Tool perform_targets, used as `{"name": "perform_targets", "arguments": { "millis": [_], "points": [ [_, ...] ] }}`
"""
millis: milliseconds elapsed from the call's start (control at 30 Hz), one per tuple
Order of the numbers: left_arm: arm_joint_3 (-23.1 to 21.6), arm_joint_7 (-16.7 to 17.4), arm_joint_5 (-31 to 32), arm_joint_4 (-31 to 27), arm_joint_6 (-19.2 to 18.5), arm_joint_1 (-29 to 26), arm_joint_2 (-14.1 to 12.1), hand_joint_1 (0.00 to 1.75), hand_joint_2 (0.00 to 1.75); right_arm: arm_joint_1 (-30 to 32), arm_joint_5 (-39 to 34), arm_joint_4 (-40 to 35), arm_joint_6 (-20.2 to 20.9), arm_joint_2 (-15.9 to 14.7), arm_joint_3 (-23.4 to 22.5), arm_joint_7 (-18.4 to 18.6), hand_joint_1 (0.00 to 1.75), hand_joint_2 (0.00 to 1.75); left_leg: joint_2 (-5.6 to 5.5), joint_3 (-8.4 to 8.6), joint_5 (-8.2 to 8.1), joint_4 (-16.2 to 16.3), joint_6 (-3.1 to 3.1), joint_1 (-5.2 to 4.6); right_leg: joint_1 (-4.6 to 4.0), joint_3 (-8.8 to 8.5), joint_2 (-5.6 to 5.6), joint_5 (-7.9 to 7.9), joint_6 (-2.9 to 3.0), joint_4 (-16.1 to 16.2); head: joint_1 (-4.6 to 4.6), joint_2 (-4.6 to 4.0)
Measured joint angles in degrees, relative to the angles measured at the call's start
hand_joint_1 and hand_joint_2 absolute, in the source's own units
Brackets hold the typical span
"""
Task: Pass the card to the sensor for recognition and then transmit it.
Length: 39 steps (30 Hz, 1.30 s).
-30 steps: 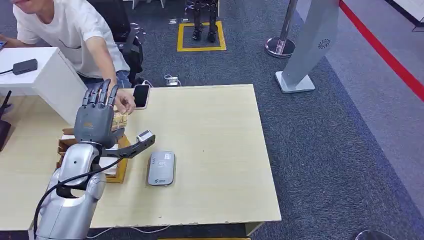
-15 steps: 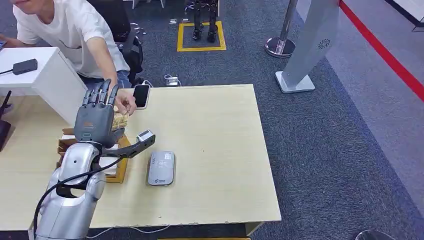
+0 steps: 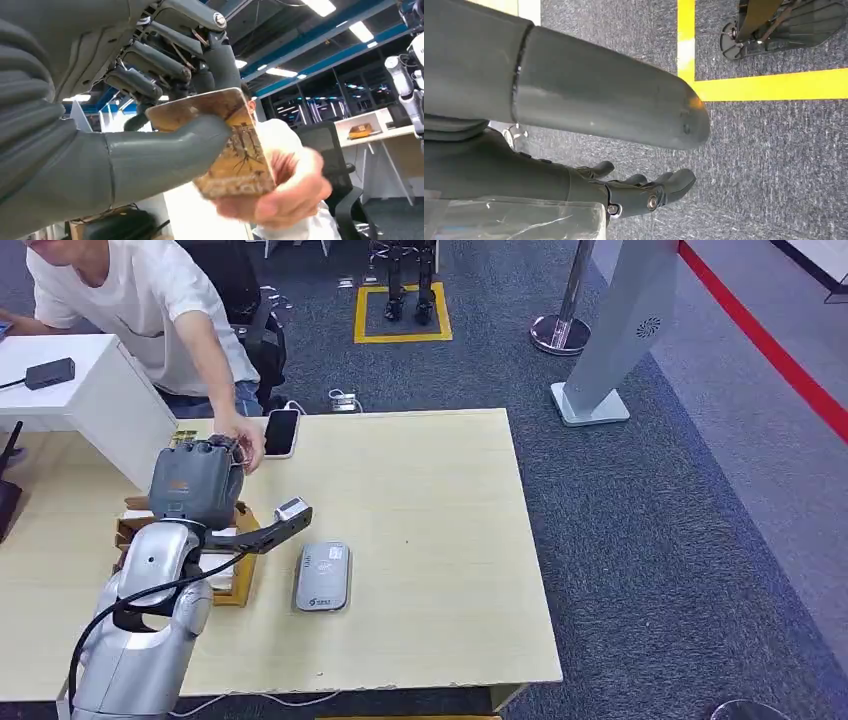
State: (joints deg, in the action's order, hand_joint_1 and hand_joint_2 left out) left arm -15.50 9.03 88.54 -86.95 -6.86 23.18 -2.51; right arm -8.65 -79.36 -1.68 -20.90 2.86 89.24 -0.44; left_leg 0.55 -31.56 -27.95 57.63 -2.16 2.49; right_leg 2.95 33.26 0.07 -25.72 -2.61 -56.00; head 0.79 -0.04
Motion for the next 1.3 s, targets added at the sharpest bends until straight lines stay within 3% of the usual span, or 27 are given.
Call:
{"name": "perform_targets", "arguments": {
  "millis": [600,900,1300],
  "points": [
    [0.0,-0.42,0.0,0.0,0.39,-0.15,0.22,1.75,1.75,0.0,0.31,0.0,0.0,0.0,0.0,0.04,0.0,0.0,0.0,0.0,0.0,0.0,0.0,0.0,0.0,0.0,0.0,0.0,0.0,0.0,0.0,0.02],
    [-0.98,-3.37,0.0,0.0,4.09,-2.96,3.43,1.75,1.75,-0.05,0.92,0.0,0.02,0.0,0.0,0.35,0.0,0.0,0.0,-0.01,-0.01,0.0,0.01,-0.01,0.01,0.0,-0.01,0.0,0.0,0.0,0.0,0.0],
    [-3.3,-6.34,0.0,0.0,6.3,-6.67,6.65,1.75,1.75,-0.06,1.03,0.0,0.0,0.0,0.0,0.57,0.0,0.0,0.0,-0.01,-0.01,0.0,0.01,-0.01,0.01,0.0,-0.01,0.0,0.0,0.0,0.0,0.0]
  ]
}}
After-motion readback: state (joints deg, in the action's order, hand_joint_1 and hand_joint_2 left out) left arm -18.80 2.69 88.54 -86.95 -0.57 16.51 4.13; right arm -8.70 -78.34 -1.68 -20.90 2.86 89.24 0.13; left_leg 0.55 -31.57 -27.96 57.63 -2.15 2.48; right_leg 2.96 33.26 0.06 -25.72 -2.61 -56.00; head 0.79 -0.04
